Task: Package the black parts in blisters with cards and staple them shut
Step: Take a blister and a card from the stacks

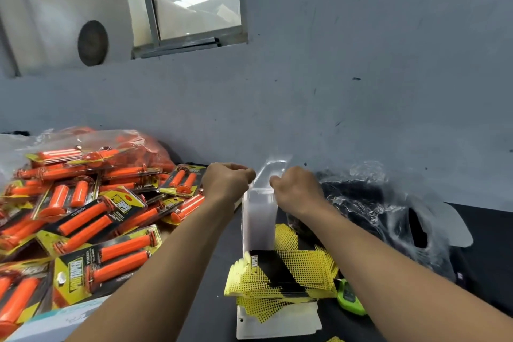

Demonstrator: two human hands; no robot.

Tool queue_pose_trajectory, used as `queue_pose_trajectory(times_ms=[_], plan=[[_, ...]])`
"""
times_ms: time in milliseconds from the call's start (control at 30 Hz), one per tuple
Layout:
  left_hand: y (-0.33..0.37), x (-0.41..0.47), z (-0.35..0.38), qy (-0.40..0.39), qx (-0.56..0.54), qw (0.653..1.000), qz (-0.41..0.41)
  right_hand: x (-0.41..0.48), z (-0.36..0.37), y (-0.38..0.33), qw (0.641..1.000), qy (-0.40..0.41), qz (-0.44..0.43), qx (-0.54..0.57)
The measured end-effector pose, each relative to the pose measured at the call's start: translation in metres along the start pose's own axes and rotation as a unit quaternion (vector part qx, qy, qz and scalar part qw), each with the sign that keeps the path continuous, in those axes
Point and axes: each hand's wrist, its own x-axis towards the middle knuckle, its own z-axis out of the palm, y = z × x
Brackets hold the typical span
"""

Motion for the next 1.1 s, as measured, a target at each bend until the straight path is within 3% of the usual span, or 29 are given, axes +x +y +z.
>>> queue_pose_trajectory(times_ms=[133,300,533,767,1100], plan=[[0.004,-0.009,0.000,-0.018,0.003,1.000,0.020,-0.009,-0.001,0.001,0.995,0.050,0.000,0.084],[0.005,-0.032,-0.006,-0.038,-0.047,0.997,0.046,-0.030,-0.020,0.008,0.963,0.020,-0.003,0.270],[-0.003,-0.099,0.003,-0.094,-0.087,0.983,0.130,-0.107,-0.058,0.061,0.942,0.033,-0.029,0.333],[-0.019,-0.175,0.035,-0.156,-0.181,0.964,0.118,-0.204,-0.077,0.133,0.953,0.032,0.030,0.300],[-0.088,-0.240,0.096,-0.222,-0.048,0.970,0.085,-0.296,-0.067,0.197,0.989,0.009,0.060,0.133]])
